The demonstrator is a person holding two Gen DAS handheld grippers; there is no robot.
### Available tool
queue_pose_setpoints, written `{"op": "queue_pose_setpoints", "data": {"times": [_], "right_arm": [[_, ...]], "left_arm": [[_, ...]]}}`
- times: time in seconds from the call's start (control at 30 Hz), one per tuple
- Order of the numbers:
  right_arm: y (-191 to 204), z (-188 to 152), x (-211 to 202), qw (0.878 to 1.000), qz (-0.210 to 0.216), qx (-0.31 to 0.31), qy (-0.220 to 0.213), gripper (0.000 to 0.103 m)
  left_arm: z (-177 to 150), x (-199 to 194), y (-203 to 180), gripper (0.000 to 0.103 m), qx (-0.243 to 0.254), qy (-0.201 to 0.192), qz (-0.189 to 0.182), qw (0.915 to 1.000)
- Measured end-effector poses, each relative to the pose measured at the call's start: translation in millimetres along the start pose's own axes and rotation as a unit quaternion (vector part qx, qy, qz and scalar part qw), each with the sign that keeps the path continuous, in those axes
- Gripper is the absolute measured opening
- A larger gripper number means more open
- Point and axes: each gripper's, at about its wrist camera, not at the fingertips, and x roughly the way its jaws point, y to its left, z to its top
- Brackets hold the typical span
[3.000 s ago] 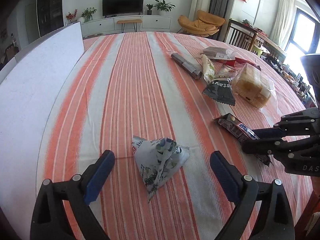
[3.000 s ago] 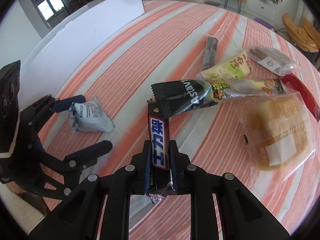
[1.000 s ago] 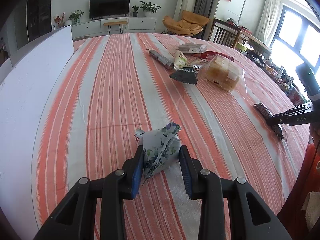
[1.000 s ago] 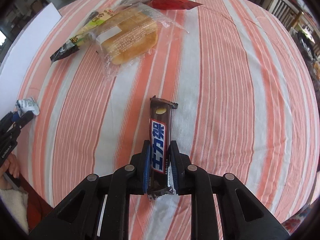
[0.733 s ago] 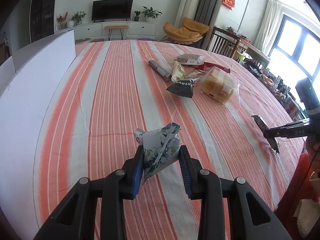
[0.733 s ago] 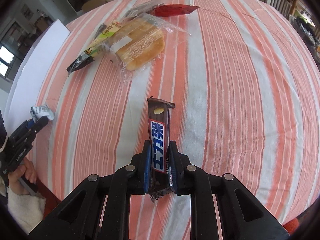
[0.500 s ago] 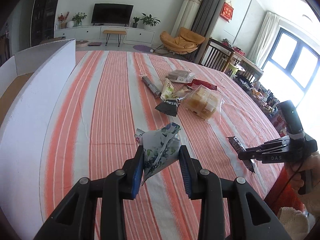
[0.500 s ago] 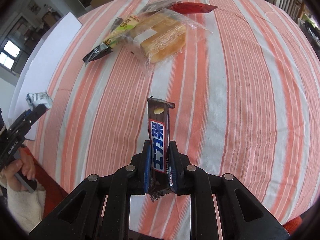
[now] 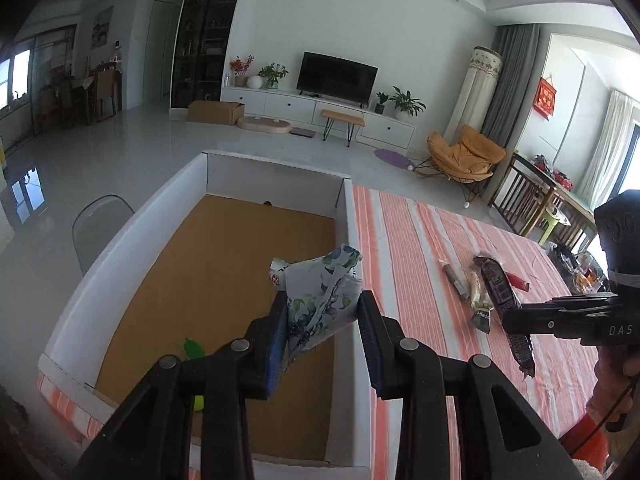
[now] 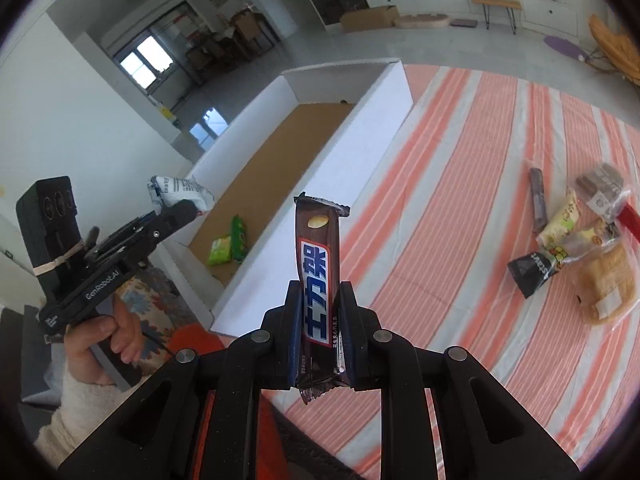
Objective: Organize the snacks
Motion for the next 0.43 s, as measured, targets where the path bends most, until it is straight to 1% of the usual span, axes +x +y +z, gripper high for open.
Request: {"op": "queue_pose_setpoints", "data": {"times": [0.07, 0.13, 0.17, 0.27, 0.33, 0.4, 0.43], "right_arm": [[29.6, 19.9, 13.6, 1.000, 0.011, -0.022, -0.012, 0.018], [51.1, 30.9, 29.2, 0.999, 0.022, -0.032, -0.012, 0.018], [60.0, 33.8, 37.4, 0.999, 0.021, -0.037, -0.010, 0.018], [77.4, 40.1, 68.7, 0.999, 0.016, -0.047, -0.001, 0.018], [81.2, 40.8, 86.1, 0.999, 0.018, -0.049, 0.005, 0.019], [79.6, 41.9, 95.7, 0.999, 0.003, -0.050, 0.006, 0.028], [76.0, 41.9, 94.4, 0.999, -0.002, -0.048, -0.002, 0.032]], "left_arm": [[5.5, -2.6, 26.2, 0.033, -0.009, -0.003, 0.031, 0.9995], [5.4, -1.6, 44.6, 0.033, -0.016, -0.001, 0.047, 0.9988], [4.0, 1.0, 50.9, 0.033, -0.018, 0.001, 0.052, 0.9985], [-5.8, 15.7, 60.3, 0.034, -0.016, 0.010, 0.069, 0.9974], [-13.4, 27.9, 64.8, 0.035, -0.016, 0.014, 0.093, 0.9954], [-20.8, 41.0, 68.6, 0.053, -0.017, 0.026, 0.118, 0.9925], [-24.9, 45.3, 69.6, 0.069, -0.018, 0.028, 0.128, 0.9912]]}}
